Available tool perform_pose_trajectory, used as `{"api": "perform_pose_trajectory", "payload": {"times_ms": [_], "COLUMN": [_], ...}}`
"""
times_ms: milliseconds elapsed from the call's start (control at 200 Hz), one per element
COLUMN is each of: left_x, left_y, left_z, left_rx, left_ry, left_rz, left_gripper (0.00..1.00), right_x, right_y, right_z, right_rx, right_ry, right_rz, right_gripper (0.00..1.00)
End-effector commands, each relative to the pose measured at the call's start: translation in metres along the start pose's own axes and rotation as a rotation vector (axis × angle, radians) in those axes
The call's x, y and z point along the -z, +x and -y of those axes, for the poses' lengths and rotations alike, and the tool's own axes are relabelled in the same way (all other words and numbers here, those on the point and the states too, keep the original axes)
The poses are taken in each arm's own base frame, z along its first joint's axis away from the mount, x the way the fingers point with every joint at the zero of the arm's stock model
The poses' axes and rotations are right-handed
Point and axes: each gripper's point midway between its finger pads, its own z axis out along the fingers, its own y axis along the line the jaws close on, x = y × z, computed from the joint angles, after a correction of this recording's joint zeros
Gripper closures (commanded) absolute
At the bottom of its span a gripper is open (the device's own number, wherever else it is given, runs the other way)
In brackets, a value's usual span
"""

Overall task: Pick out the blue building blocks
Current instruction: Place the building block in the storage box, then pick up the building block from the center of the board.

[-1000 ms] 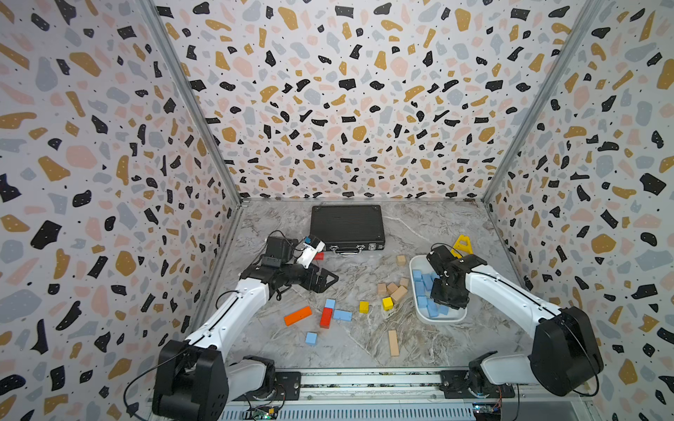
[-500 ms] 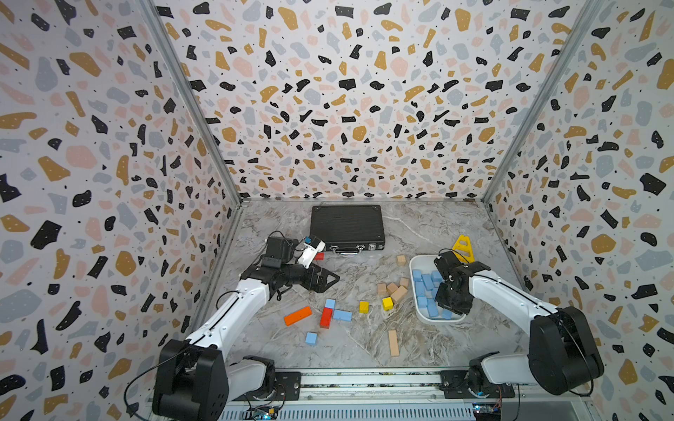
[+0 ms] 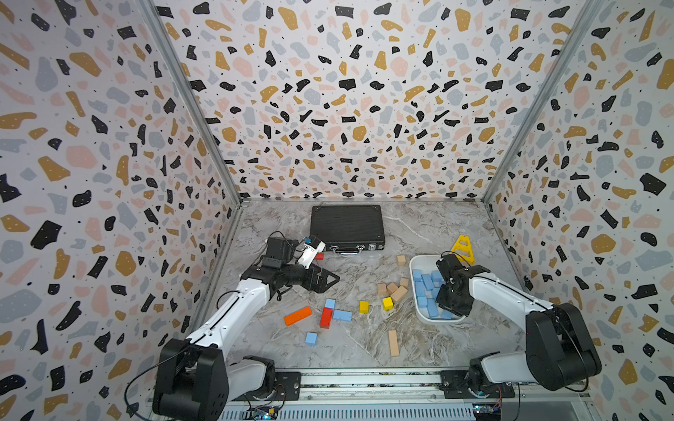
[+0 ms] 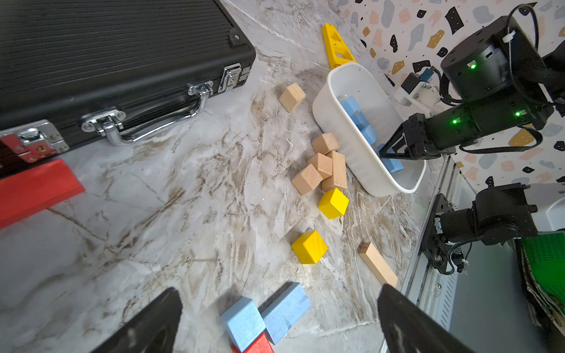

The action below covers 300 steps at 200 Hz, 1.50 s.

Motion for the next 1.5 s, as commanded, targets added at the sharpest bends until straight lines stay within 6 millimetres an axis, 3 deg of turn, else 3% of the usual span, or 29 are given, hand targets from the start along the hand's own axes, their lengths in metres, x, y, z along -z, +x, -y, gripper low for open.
{"api": "perform_pose_trajectory", "payload": {"times_ms": [0, 165, 415, 596, 746, 931, 1111, 1216, 1331, 1497], "left_x": [-0.002, -0.001, -0.001, 0.001, 0.008, 0.027, 0.051, 0.064, 0.074, 0.086], "left_y": [0.002, 0.002, 0.001, 0.002, 0.002, 0.002, 0.004, 0.008, 0.009, 0.009], "left_z": [-0.001, -0.002, -0.003, -0.008, -0.024, -0.056, -0.085, -0.098, -0.103, -0.111], "left_rx": [-0.023, -0.030, -0.035, -0.059, -0.057, 0.011, 0.055, 0.065, 0.088, 0.109], "left_ry": [-0.002, -0.010, -0.018, -0.050, -0.110, -0.204, -0.323, -0.383, -0.399, -0.433], "left_rz": [0.002, -0.001, 0.000, -0.009, -0.006, 0.043, 0.072, 0.083, 0.110, 0.133], "left_gripper": [0.00, 0.00, 0.00, 0.00, 0.00, 0.00, 0.00, 0.00, 0.00, 0.00], "right_x": [-0.003, -0.003, 0.017, 0.054, 0.087, 0.111, 0.124, 0.126, 0.118, 0.103], "right_y": [0.002, 0.003, -0.005, -0.021, -0.021, 0.009, 0.067, 0.098, 0.128, 0.148], "right_z": [0.005, 0.005, -0.002, -0.023, -0.060, -0.123, -0.199, -0.233, -0.258, -0.277], "right_rx": [0.014, 0.018, 0.045, 0.092, 0.265, 0.585, 0.971, 1.160, 1.372, 1.533], "right_ry": [0.022, 0.022, -0.009, -0.106, -0.219, -0.369, -0.571, -0.685, -0.753, -0.753], "right_rz": [-0.009, -0.015, 0.002, 0.070, 0.119, 0.120, 0.100, 0.109, 0.145, 0.165], "right_gripper": [0.74, 0.62, 0.54, 0.54, 0.54, 0.55, 0.55, 0.55, 0.56, 0.57]}}
